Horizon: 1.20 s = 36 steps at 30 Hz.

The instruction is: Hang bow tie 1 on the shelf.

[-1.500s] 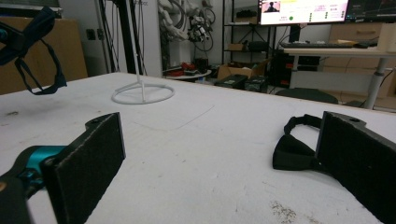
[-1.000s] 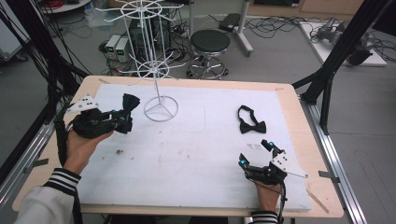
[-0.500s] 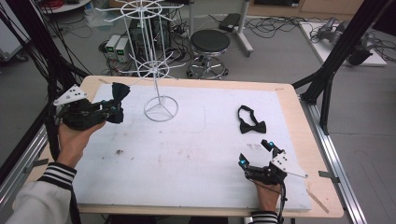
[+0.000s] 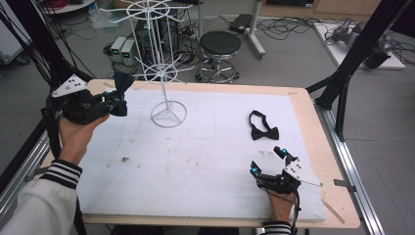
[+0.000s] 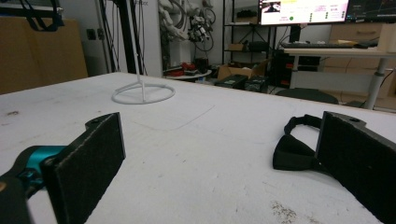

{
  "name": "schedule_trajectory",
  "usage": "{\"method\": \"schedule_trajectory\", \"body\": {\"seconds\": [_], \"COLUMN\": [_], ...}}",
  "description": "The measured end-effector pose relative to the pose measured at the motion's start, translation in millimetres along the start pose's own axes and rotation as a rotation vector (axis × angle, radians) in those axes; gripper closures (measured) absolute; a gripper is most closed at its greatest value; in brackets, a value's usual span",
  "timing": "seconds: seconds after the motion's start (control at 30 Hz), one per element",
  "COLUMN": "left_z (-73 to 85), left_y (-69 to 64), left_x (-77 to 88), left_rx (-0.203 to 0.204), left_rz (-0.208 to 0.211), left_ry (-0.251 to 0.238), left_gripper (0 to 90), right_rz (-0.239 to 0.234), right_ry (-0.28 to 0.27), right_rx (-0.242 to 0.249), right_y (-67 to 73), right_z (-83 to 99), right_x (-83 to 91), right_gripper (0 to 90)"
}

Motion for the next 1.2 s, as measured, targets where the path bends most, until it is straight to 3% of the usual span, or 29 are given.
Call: {"method": "schedule_trajectory", "body": {"seconds": [0.6,1.2], "left_z": [-19.8,-30.3], "left_y": [-7.8,-18.1], "left_x": [-12.3,-30.7], "left_rx": [-0.035,-0.087], "left_rz": [-0.004,-0.004], "left_ry": [-0.001,0.042], "left_gripper": [73.8,73.8], "right_rz": [-0.001,-0.002], "right_ry": [0.000,0.000], "right_rx": [-0.006,-0.008], "right_y": [0.1,0.0], "right_z": [0.0,0.0], "right_x": [0.3,0.5], "right_gripper": [0.7,0.7]}}
Point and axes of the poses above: each handheld gripper's, and its own axes: x roughly backward along the jaws, z roughly out of its underside, y roughly to its left, the point moved 10 cm from there along -x, roughly forward along the jaws
